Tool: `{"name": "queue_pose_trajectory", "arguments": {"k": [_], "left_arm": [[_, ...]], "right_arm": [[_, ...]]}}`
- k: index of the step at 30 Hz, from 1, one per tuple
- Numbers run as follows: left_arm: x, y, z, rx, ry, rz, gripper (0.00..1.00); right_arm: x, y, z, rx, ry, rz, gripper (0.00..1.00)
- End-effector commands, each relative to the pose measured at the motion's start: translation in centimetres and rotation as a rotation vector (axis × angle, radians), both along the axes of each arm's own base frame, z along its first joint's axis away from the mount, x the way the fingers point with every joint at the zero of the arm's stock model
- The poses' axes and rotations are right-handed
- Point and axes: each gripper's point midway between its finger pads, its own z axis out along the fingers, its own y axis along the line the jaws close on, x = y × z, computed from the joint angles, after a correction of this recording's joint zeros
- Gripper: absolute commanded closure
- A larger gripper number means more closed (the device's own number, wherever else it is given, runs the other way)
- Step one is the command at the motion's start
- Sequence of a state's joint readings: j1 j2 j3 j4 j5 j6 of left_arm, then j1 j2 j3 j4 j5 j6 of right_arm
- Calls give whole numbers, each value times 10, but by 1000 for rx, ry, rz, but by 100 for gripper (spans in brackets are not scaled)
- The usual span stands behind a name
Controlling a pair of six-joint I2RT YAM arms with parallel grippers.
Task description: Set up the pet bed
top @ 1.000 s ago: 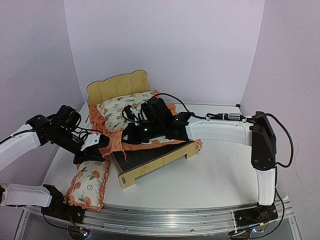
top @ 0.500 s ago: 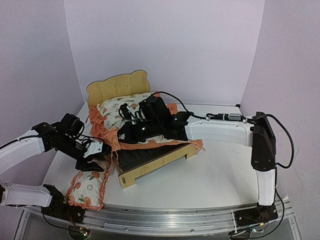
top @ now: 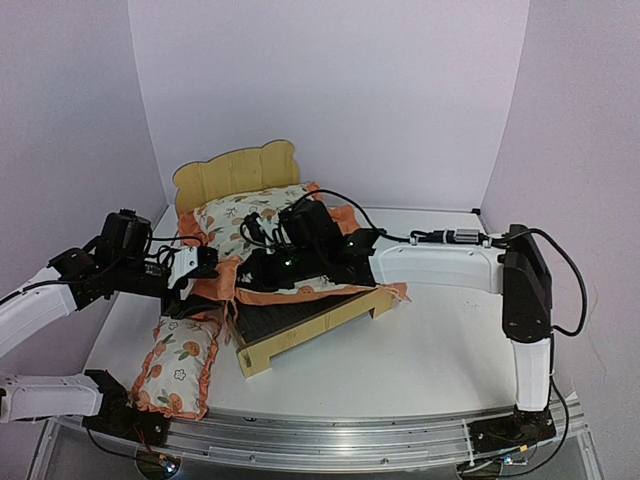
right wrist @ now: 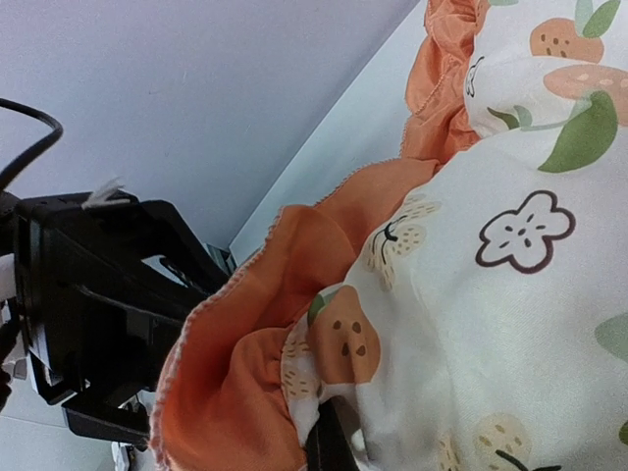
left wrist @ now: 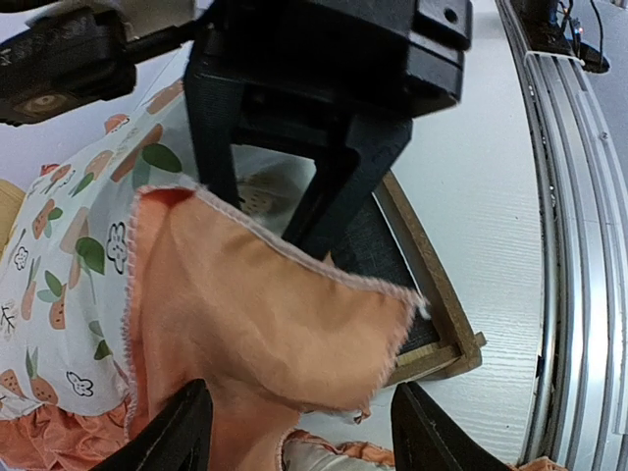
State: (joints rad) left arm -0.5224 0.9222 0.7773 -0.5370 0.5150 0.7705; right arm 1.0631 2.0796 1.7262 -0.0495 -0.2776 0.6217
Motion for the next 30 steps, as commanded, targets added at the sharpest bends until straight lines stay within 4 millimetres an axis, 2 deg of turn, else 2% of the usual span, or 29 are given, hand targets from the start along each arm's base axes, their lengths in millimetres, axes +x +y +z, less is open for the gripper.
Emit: {"name": "queue_pose_trajectory", "arguments": {"k": [1,5,8,14,19,22,25,30], "left_arm": [[16,-5,19,-70,-58,51,34],[18,-7,19,-74,-53,46,30],[11,-8,16,-71,-43,15,30],[-5,-10,9,-75,-3,-50,27],[-6,-10,-5,-40,32,-60,27],[-10,-10,-16,-15,46,-91,28],[-15,-10,-25,4,55,-131,29],[-17,-13,-38,30,68,-176,30]], "right_arm": [[4,4,-7,5,-17,-25,100],[5,2,-18,-19,-24,-31,100],[3,-1,-33,-52,-29,-16,100],[-15,0,-58,-119,-46,115,100],[-20,-14,-75,-210,-55,140,100],[-28,-16,-66,-191,-47,174,92],[-30,-18,-41,-159,-79,184,80],[-33,-39,-7,-157,-134,181,57]]}}
